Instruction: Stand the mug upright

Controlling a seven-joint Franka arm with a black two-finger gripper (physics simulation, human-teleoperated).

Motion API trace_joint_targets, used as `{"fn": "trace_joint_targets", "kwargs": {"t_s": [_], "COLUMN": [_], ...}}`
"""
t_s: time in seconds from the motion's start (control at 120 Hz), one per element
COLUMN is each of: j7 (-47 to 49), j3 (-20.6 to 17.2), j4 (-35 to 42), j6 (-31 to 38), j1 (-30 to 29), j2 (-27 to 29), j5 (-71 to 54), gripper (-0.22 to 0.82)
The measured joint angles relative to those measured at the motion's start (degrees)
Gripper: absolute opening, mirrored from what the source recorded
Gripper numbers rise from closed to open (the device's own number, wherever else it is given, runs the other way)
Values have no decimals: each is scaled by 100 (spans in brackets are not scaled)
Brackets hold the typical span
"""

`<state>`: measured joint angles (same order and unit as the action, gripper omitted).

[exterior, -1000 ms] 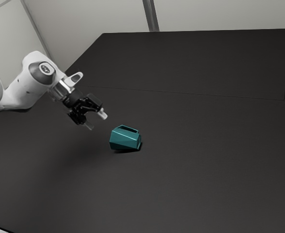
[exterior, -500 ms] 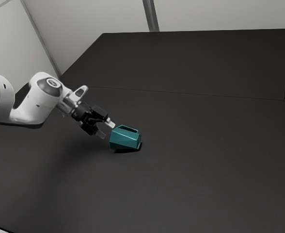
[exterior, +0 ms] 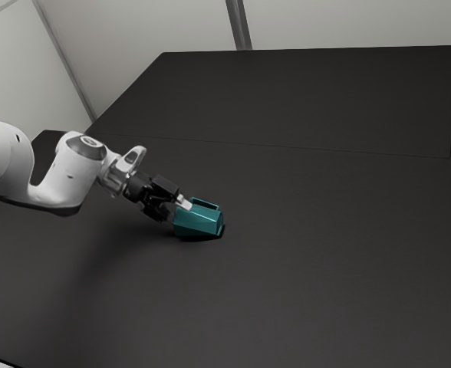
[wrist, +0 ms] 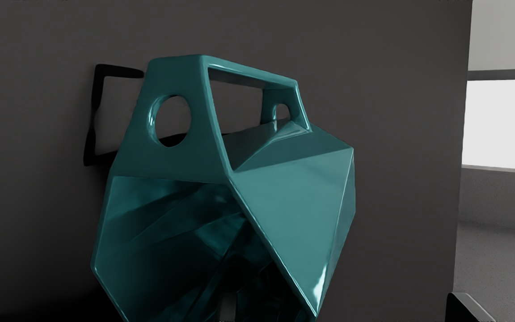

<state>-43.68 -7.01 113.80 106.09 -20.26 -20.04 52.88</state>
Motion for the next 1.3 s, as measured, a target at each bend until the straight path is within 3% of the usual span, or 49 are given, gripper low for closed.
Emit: {"fn": "trace_joint_targets", "kwargs": {"t_s": [0.383,0.517,0.85,0.983,1.142,1.3], "j7": [-484,-612,-872,-937,-891,-488], "j3": [-10,-14,-38,-126,-429,-984], "j4": [-57,-63,-67,-66,7,178], "j6": [-82,-89,-59,31,330,671], "j1": [-27,-15,24,44,47,59], "j2": [-89,-84,5,328,802,1234], "j5": [121,130,121,-44,-855,-2479], "gripper": [1,-9,-17,-18,-18,-18]}}
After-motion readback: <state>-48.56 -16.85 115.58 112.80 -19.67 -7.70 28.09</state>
